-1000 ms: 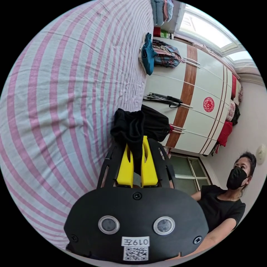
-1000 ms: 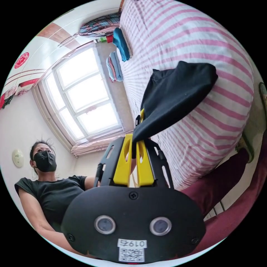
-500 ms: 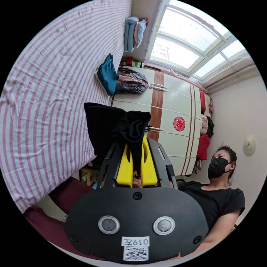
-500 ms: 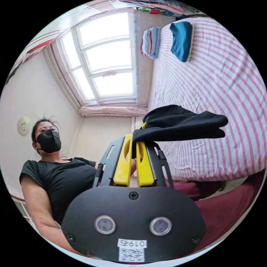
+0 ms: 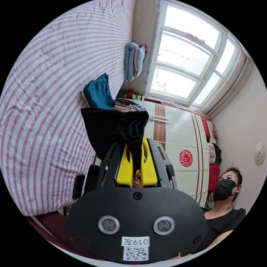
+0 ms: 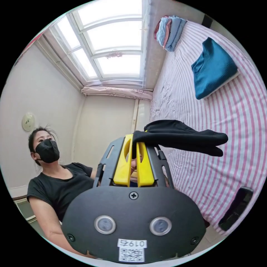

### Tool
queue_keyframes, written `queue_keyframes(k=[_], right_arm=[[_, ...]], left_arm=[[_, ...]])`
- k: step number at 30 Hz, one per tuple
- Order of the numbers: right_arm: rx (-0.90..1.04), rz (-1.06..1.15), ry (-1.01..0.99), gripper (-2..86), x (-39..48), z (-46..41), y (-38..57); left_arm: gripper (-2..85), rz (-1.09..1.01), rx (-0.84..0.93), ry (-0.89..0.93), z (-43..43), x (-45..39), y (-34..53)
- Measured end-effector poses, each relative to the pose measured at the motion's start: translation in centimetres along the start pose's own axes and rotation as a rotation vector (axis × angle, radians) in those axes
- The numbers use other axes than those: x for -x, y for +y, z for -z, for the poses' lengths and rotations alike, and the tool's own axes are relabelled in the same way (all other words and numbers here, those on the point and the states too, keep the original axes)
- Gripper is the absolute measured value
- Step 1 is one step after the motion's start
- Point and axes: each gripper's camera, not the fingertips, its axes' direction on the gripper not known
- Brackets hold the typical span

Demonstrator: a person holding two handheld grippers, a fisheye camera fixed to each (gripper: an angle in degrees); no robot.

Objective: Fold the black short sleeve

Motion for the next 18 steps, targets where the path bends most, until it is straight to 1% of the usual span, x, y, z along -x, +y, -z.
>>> queue_keyframes(k=[3,4,5,7,8,10,11,13,14,15,16,17,18], right_arm=[[0.047,0.047,0.038,-0.7,-5.2,0.4,-9.5],[0.070,0.084,0.061,-0.6,-7.0,0.3,-13.6],[0.081,0.099,0.072,-0.6,-8.0,0.2,-15.7],[0.125,0.158,0.104,-0.6,-11.3,-0.6,-23.9],[0.132,0.183,0.111,-0.5,-11.9,-0.9,-25.9],[0.162,0.302,0.143,-0.5,-13.6,-2.4,-32.4],[0.172,0.329,0.149,-0.5,-14.2,-2.8,-33.7],[0.229,0.381,0.199,-0.5,-18.2,-4.1,-37.6],[0.248,0.377,0.217,-0.5,-19.8,-4.4,-38.3],[0.287,0.347,0.258,-0.4,-23.5,-4.9,-39.3],[0.323,0.284,0.312,-0.4,-28.0,-5.2,-40.0],[0.340,0.249,0.339,-0.4,-30.4,-5.4,-40.1],[0.371,0.170,0.387,-0.4,-35.2,-5.7,-40.0]], left_arm=[[4.9,-0.055,-0.027,0.001,-5.3,-1.7,-6.1],[4.8,-0.075,-0.043,0.014,-7.4,-2.3,-8.8],[4.8,-0.096,-0.061,0.030,-9.4,-2.9,-11.6],[4.7,-0.155,-0.093,0.067,-12.2,-4.2,-15.6],[4.7,-0.201,-0.119,0.088,-13.9,-5.1,-17.9],[4.8,-0.251,-0.161,0.122,-16.0,-5.8,-20.8],[4.8,-0.271,-0.180,0.141,-17.3,-5.6,-22.5],[4.8,-0.263,-0.196,0.128,-18.7,-4.2,-24.3],[4.8,-0.254,-0.199,0.092,-19.5,-2.6,-25.1],[4.9,-0.237,-0.193,0.069,-19.9,-1.5,-25.4],[4.9,-0.187,-0.180,0.017,-20.6,0.9,-25.8],[5.0,-0.137,-0.173,-0.035,-21.2,3.5,-25.9],[5.1,-0.106,-0.166,-0.064,-21.4,4.7,-25.9]])
